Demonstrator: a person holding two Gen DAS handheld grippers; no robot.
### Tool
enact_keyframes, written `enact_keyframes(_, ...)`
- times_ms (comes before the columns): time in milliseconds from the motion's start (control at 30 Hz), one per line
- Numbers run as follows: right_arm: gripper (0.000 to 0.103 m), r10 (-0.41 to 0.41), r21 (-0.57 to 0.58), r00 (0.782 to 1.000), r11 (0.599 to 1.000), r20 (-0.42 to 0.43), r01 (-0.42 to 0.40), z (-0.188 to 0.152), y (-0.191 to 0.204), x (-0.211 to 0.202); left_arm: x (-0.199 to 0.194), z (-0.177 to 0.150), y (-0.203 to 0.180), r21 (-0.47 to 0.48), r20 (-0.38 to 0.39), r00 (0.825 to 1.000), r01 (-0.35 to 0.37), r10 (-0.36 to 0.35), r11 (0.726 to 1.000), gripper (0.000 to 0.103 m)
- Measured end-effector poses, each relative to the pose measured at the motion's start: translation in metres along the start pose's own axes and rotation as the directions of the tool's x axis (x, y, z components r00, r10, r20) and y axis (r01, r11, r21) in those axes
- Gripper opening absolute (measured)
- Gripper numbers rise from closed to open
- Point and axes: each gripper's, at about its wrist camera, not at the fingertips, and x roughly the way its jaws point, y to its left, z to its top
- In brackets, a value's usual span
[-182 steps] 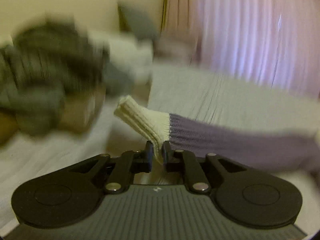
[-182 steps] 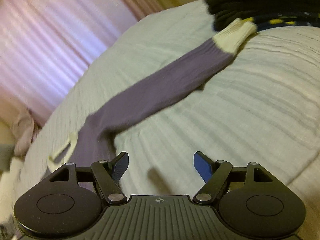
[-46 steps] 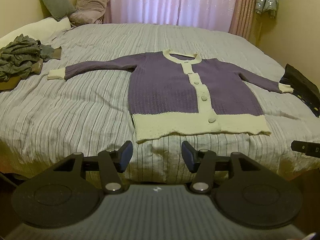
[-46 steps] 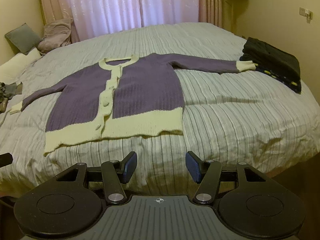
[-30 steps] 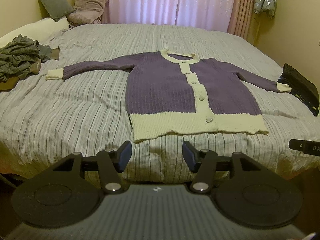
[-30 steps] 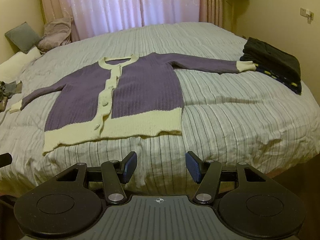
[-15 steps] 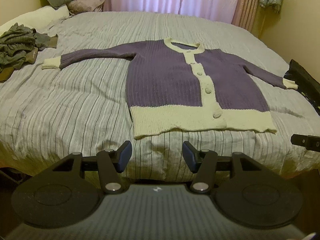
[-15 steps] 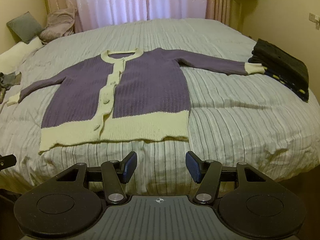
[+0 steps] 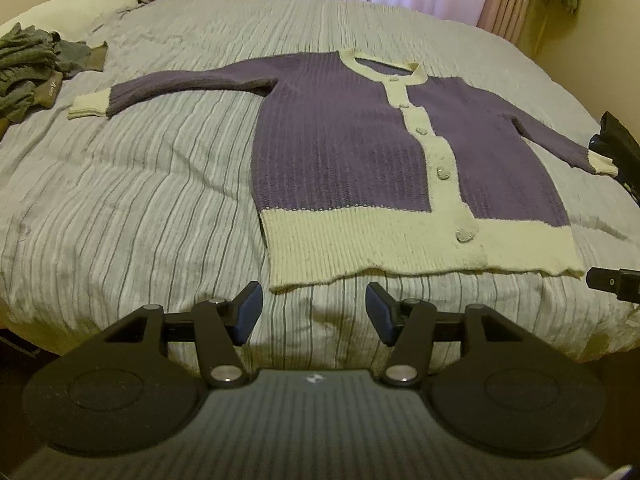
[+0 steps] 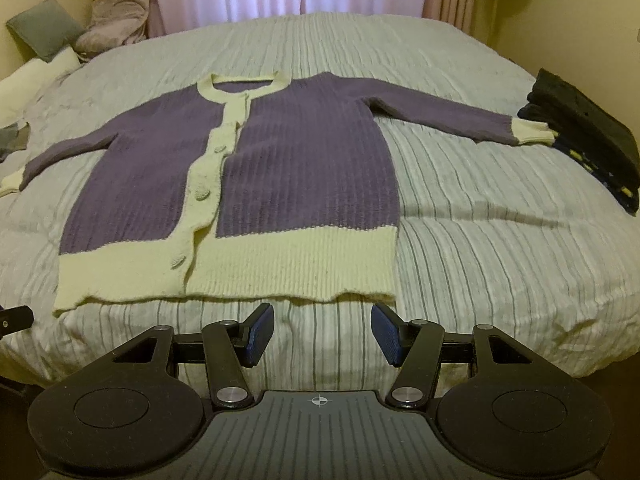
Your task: Fold clothes
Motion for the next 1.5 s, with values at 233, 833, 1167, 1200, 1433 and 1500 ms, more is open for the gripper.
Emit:
enact_keyframes(233,0.058,-0.015,-0.010,0.999,1.000,-0.044,0.014,0.015,0.002,0.032,0.034,0.015,0.011,-0.031,-0.037,0.999,-0.002,0.001,1.000,0.053)
enact_keyframes(833,0.058,0.341,0.521,0.912,0.748,0.229,-0.410,0.076,-0.122,0.124,0.128,0.101,0.184,-0.538,0.207,0.978,0.129,-0.018,0.833,0.053)
enact_keyframes(1167,0.058,0.234,0.550,0.945,0.769,0.230,-0.325,0.111,-0.142,0.164,0.190,0.141,0.314,-0.853,0.312,0.938,0.206,0.151,0.480,0.054)
enact_keyframes(1200,0.058,0.225,0.550,0.947,0.773,0.230,-0.317,0.112,-0.141,0.165,0.196,0.142,0.322,-0.870,0.315,0.936,0.219,0.158,0.442,0.054)
enact_keyframes(1433,0.058,0.182,0.566,0.960,0.778,0.213,-0.273,0.116,-0.145,0.184,0.236,0.154,0.348,-0.915,0.299,0.932,0.220,0.203,0.339,0.032)
enact_keyframes(1500,0.058,0.179,0.571,0.961,0.776,0.208,-0.269,0.114,-0.149,0.187,0.241,0.163,0.348,-0.910,0.288,0.931,0.195,0.222,0.365,0.015)
